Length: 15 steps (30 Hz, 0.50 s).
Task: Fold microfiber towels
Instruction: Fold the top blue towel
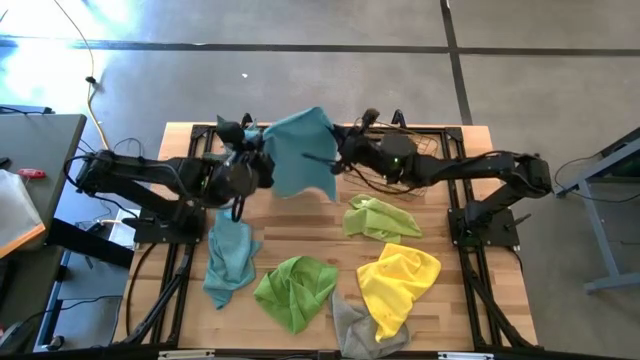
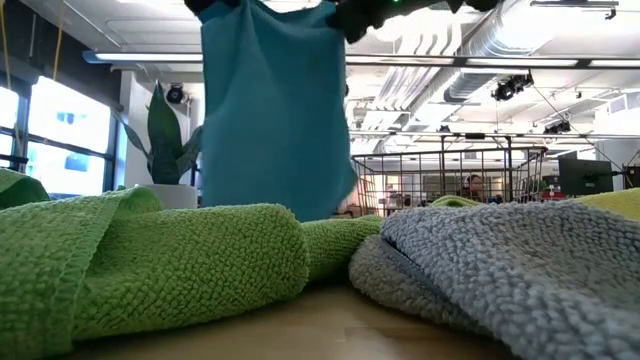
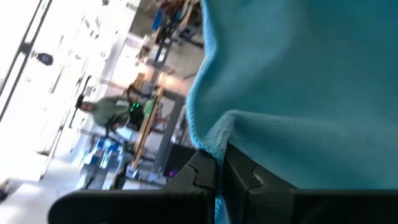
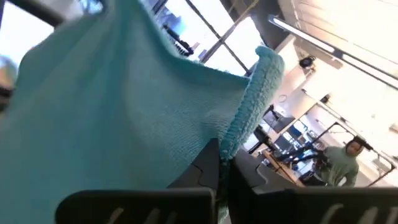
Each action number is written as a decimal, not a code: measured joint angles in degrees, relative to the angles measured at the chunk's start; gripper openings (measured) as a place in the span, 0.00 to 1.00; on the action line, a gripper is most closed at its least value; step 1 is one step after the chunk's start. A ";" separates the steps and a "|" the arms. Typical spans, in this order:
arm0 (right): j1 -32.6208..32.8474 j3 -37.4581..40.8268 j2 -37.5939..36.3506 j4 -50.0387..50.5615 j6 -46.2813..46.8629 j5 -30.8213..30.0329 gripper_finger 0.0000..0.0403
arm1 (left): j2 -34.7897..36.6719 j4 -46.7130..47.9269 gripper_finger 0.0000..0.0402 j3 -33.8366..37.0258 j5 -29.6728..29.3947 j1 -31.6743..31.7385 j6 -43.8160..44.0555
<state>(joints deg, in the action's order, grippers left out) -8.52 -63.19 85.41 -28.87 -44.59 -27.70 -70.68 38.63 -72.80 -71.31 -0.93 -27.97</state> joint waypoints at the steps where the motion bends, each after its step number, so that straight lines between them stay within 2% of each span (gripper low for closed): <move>1: -0.33 -0.52 0.00 0.26 1.21 0.74 0.00 | 0.19 0.10 0.00 -0.04 0.06 0.79 0.17; 5: -0.11 -0.95 -0.04 5.88 5.90 3.57 0.00 | 0.68 0.15 0.00 -0.06 0.45 1.54 2.65; 9: 0.93 -0.93 0.00 14.91 5.83 5.95 0.00 | 0.81 0.17 0.00 -0.06 0.81 -0.40 1.85; 11: 1.35 -0.93 0.00 18.04 7.66 6.33 0.00 | 0.84 0.59 0.00 -0.06 1.93 -1.39 4.78; 13: 1.84 -0.93 0.00 20.86 12.01 6.62 0.00 | 0.84 3.50 0.00 -0.06 6.41 -2.83 10.91; 15: 2.39 -0.93 0.00 24.99 16.17 7.62 0.00 | 0.82 7.75 0.00 -0.06 14.02 -4.53 19.40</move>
<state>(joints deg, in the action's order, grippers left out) -6.13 -64.12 85.41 -3.88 -28.42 -20.08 -69.86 46.38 -72.86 -57.29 -5.46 -8.57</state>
